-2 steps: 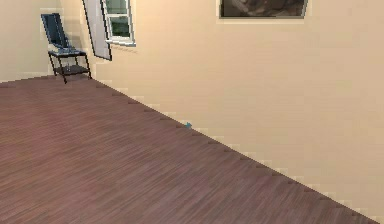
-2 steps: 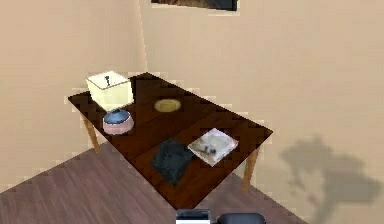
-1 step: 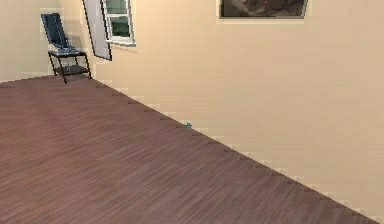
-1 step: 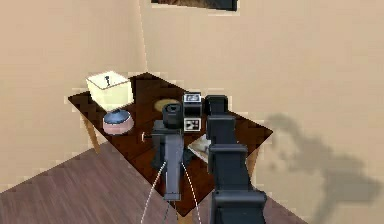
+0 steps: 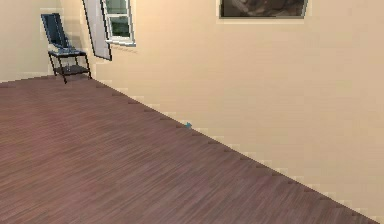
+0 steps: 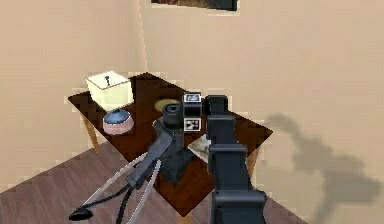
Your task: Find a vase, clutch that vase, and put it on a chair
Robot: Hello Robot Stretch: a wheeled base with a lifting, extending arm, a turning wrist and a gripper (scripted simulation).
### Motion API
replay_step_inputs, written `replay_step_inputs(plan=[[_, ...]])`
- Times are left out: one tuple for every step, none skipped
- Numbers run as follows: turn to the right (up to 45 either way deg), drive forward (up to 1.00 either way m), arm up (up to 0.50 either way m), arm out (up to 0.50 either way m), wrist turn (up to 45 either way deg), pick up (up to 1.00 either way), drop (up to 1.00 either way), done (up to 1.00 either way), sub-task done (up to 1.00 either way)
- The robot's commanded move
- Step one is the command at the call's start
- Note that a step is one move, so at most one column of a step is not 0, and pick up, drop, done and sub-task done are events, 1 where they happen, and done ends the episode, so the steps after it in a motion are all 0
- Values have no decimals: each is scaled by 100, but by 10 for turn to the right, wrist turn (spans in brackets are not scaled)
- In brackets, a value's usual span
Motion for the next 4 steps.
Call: replay_step_inputs(plan=[[0,0,0,0,450,0,0,0,0],[0,0,0,0,450,0,0,0,0],[0,0,0,0,330,0,0,0,0],[0,0,-30,0,0,0,0,0,0]])
